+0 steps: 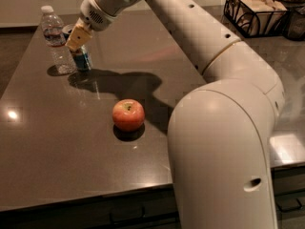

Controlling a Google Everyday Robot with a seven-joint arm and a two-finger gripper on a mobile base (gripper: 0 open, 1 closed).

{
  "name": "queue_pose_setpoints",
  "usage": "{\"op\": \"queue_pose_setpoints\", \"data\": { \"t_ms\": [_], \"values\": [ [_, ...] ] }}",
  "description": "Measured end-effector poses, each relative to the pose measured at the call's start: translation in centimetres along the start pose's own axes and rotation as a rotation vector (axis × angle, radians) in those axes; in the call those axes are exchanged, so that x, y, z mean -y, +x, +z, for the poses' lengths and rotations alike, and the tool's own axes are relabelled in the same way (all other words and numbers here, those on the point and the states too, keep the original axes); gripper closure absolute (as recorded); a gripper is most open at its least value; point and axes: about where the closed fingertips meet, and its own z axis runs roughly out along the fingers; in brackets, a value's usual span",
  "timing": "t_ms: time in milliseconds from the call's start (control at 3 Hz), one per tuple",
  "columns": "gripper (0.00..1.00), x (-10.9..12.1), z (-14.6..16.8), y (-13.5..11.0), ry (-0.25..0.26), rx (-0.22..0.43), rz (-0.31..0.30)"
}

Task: Move redbull can near water bottle

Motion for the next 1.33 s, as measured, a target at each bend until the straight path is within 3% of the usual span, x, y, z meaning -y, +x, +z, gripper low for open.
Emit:
{"op": "queue_pose_setpoints", "data": {
  "t_ms": [1000, 1333],
  "values": [
    [0.15, -0.3, 1.9, 0.9, -0.009, -0.023, -0.012],
    [0.00, -0.4, 2.2, 0.9, -0.014, -0.025, -0.012]
  ]
}}
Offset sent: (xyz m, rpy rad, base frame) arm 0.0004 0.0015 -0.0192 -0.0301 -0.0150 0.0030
